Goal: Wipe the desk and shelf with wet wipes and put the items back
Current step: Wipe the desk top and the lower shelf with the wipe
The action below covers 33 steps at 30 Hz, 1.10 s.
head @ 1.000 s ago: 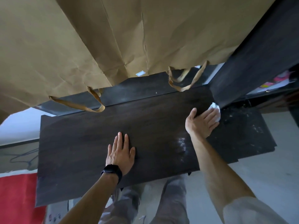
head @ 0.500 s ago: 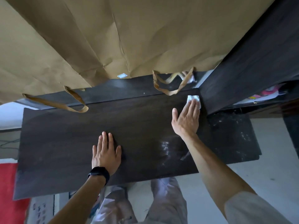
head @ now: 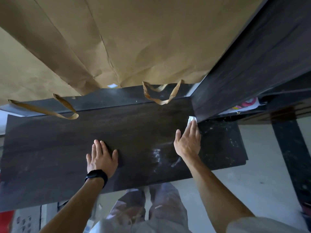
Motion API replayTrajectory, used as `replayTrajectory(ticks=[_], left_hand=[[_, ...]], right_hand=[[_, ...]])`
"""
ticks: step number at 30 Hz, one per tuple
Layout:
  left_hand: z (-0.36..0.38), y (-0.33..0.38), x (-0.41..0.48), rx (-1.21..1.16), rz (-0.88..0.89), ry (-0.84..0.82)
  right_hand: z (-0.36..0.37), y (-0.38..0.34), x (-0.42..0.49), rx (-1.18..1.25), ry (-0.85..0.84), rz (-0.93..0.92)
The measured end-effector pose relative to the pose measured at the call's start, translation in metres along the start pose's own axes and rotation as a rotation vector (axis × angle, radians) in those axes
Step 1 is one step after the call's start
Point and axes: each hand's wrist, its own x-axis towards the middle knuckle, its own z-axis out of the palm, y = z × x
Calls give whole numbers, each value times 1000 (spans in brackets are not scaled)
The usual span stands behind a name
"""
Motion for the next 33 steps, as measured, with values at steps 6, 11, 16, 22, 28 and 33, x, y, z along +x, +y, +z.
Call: replayTrajectory(ticks=[6, 11, 16, 22, 28, 33], left_hand=[[1, -24, -1, 50, 127, -24], [0, -40, -1, 72, 221, -15], [-2, -53, 2, 68, 294, -17], [1, -65, 6, 77, 335, -12], [-5, -65, 5, 77, 350, -46], [5, -65, 5, 24, 332, -9]], right_hand=[[26, 44, -76, -26, 21, 9], [38, 49, -128, -11, 31, 23], [37, 20, -92, 87, 107, 205], [43, -32, -81, -34, 0, -67], [29, -7, -67, 8, -29, 22], [26, -24, -15, -54, -5, -100]])
